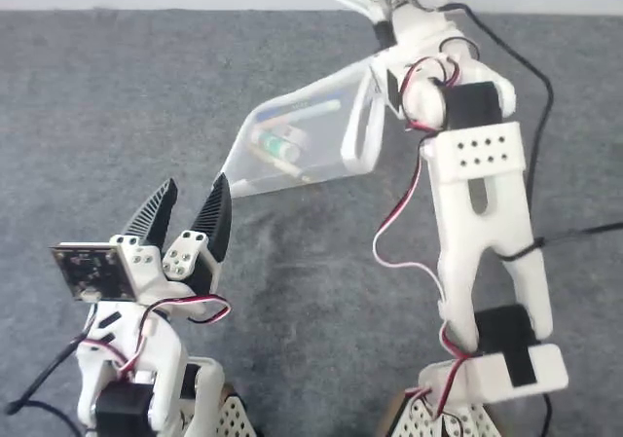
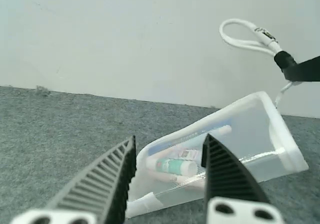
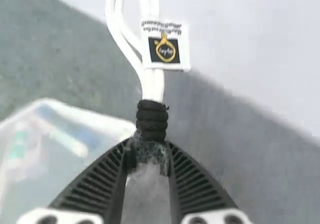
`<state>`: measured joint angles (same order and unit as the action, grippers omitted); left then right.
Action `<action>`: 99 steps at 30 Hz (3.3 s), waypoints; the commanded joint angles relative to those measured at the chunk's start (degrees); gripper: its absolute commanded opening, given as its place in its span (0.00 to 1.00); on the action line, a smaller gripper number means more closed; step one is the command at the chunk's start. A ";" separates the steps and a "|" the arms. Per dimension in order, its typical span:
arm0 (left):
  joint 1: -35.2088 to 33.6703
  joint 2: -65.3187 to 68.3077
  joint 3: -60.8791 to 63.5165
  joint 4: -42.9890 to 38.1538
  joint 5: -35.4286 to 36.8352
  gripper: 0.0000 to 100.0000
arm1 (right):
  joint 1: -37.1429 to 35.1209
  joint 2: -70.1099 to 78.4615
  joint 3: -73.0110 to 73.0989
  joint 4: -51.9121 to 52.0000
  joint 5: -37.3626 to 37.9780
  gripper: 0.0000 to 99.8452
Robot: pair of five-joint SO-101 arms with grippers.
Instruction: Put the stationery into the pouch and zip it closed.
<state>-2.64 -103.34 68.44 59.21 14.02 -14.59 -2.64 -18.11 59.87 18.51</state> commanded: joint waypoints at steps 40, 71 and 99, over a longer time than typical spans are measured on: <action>-0.26 -1.23 -0.04 -1.85 0.62 0.21 | -19.12 -13.49 -16.18 11.91 -1.93 0.01; 8.79 -1.23 -3.82 3.25 -1.93 0.33 | -32.40 -17.63 -10.11 22.11 -6.42 0.01; 15.12 -1.32 1.63 -1.58 -11.08 0.01 | -25.98 -19.56 1.32 12.18 -9.05 0.01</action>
<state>12.22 -103.34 71.69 57.01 3.65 -44.04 -19.69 -20.66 77.63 10.15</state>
